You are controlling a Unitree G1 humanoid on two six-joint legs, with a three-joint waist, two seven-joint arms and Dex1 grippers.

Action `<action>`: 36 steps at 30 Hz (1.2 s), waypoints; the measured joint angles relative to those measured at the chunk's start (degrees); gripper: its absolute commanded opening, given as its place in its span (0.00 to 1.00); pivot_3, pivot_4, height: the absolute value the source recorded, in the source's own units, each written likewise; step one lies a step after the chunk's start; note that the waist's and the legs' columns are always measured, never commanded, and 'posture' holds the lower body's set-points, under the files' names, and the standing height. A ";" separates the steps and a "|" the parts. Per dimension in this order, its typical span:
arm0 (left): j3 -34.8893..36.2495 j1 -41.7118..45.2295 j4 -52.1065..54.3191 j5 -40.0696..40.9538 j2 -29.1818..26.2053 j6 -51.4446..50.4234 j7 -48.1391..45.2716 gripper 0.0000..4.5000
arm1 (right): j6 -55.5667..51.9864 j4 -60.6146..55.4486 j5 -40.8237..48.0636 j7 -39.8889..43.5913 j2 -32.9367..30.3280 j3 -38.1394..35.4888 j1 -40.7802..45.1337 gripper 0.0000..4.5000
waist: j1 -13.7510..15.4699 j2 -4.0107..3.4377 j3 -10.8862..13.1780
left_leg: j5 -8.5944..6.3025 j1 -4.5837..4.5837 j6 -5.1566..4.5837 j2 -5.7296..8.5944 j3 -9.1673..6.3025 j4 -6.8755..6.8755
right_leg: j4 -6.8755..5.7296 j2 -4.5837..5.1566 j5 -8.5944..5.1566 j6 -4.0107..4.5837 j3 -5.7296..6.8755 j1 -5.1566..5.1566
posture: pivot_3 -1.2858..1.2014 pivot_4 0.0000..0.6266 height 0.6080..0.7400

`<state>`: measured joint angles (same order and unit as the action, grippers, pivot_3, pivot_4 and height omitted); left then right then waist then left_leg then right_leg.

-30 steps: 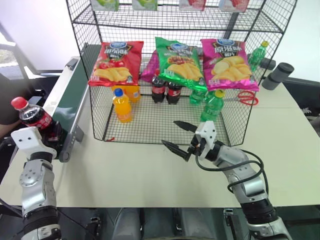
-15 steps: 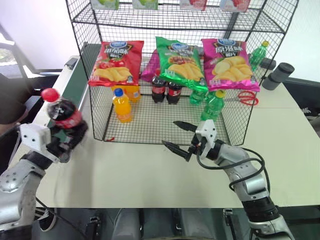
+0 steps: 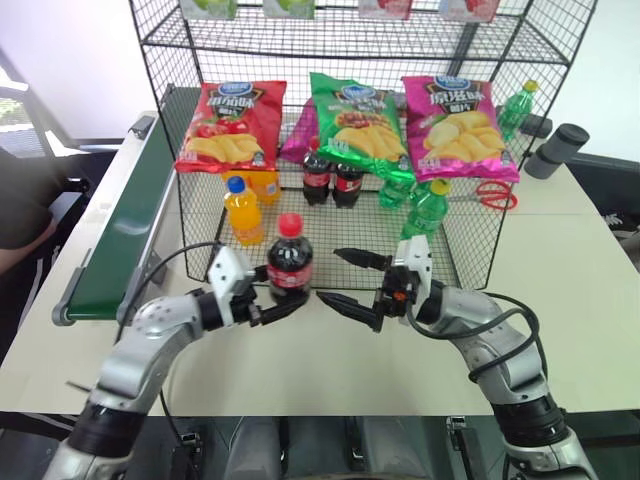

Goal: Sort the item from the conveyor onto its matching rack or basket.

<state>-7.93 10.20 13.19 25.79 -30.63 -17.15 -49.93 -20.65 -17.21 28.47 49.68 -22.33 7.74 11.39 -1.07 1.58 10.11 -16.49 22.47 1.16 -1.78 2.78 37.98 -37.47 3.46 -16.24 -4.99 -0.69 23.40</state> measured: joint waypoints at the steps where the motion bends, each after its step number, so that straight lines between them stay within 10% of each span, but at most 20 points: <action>1: -1.17 1.63 -1.30 -0.85 0.77 0.73 -1.17 0.66 | -0.03 0.01 -0.06 -0.48 0.04 -0.11 0.03 1.00 | 0.17 -0.01 0.01 | 0.00 0.01 -0.01 0.01 -0.01 0.01 | -0.02 -0.02 0.00 0.00 0.01 0.00 | 0.52 0.24 1.00; 11: -6.59 9.32 -8.85 -6.62 5.23 6.94 -7.21 0.66 | 0.01 0.03 -0.74 -2.69 0.64 -0.24 1.01 1.00 | 0.28 -0.01 0.01 | -0.01 0.02 -0.05 -0.06 -0.02 0.12 | -0.03 -0.39 0.00 -0.04 -0.01 -0.02 | 0.52 0.24 1.00; 16: -6.46 9.31 -9.68 -6.84 5.88 7.35 -7.16 0.66 | 0.01 0.02 -0.65 -2.57 0.64 -0.16 0.69 0.65 | 0.37 -0.01 0.01 | -0.01 0.02 -0.05 -0.07 -0.03 0.14 | -0.04 -0.43 0.01 -0.04 -0.03 -0.03 | 0.52 0.24 1.00; 18: -6.40 9.31 -9.62 -6.69 5.91 6.95 -7.17 0.66 | 0.00 0.03 -0.59 -2.44 0.64 -0.15 0.67 0.65 | 0.35 -0.01 0.01 | -0.01 0.02 -0.05 -0.07 -0.03 0.14 | -0.04 -0.44 0.01 -0.04 -0.03 -0.03 | 0.52 0.24 1.00; 22: -5.30 9.28 -9.28 -5.72 6.10 5.78 -6.97 0.99 | 0.01 0.72 -1.13 -2.29 0.50 -0.14 0.67 0.65 | 0.34 -0.01 0.01 | -0.01 0.02 -0.05 -0.09 -0.04 0.14 | -0.05 -0.46 0.01 -0.04 -0.04 -0.03 | 0.52 0.24 1.00; 36: 2.72 -3.17 -5.38 -7.71 0.53 5.89 -0.28 0.99 | 12.76 18.16 -16.02 -13.77 5.31 -0.26 6.67 0.65 | 0.07 -0.02 0.01 | -0.01 -0.02 -0.04 -0.16 -0.01 0.14 | -0.12 -0.50 0.00 -0.03 -0.12 0.02 | 0.52 0.24 1.00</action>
<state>-5.21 7.03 7.80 18.08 -30.10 -11.26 -50.21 -7.89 0.96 12.45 35.91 -17.02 7.48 18.05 -1.00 1.56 10.13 -16.49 22.45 1.12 -1.94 2.77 38.11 -37.58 2.96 -16.24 -5.02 -0.81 23.42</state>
